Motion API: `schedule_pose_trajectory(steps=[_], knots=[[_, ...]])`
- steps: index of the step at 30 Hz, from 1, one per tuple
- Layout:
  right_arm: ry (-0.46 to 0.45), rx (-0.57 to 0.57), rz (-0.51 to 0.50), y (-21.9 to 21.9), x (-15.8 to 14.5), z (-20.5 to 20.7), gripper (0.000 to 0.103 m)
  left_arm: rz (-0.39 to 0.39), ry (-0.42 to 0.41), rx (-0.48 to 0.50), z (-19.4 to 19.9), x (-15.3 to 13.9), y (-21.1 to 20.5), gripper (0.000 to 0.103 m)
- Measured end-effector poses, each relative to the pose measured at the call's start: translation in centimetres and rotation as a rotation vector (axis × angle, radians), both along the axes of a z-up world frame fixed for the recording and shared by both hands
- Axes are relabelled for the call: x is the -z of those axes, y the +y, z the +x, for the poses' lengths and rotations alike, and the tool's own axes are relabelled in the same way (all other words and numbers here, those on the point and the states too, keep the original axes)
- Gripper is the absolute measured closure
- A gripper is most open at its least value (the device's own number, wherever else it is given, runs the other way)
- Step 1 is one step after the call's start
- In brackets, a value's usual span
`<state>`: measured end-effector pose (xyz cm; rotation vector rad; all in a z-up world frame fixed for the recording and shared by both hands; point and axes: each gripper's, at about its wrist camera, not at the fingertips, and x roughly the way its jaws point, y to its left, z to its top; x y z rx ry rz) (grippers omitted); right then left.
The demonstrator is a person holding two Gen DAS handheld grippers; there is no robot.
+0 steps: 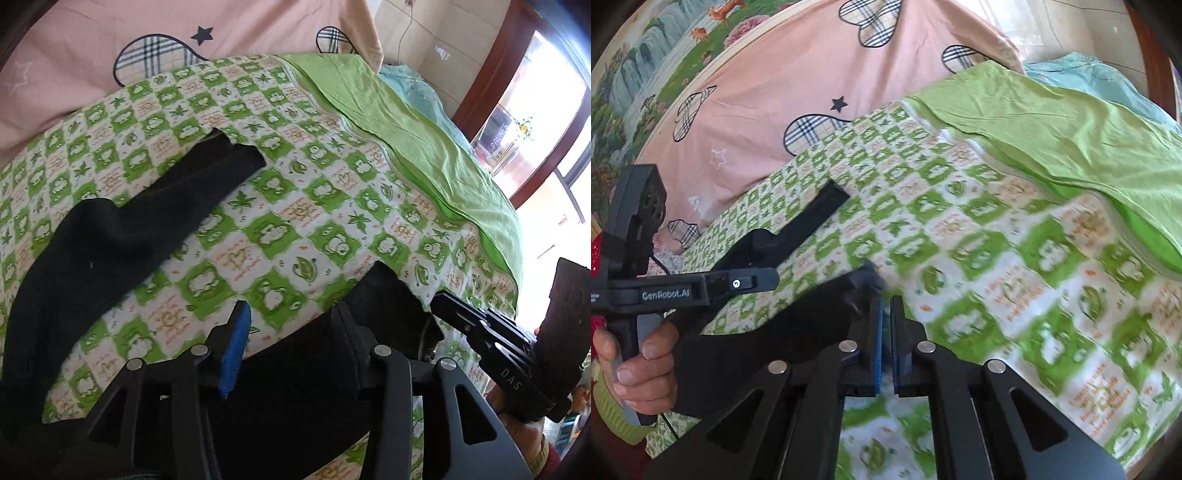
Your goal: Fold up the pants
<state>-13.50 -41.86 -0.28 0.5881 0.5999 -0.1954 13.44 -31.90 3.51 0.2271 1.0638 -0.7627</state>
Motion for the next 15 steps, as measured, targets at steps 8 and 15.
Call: schedule_pose_trajectory(steps=[8, 15], knots=[[-0.017, -0.12, -0.063, 2.0, -2.7, 5.4, 0.048, 0.058, -0.047, -0.11, 4.0, -0.8, 6.3, 0.052], [-0.012, -0.217, -0.08, 1.8, -4.6, 10.8, 0.048, 0.098, -0.074, -0.202, 7.5, -1.0, 10.1, 0.05]])
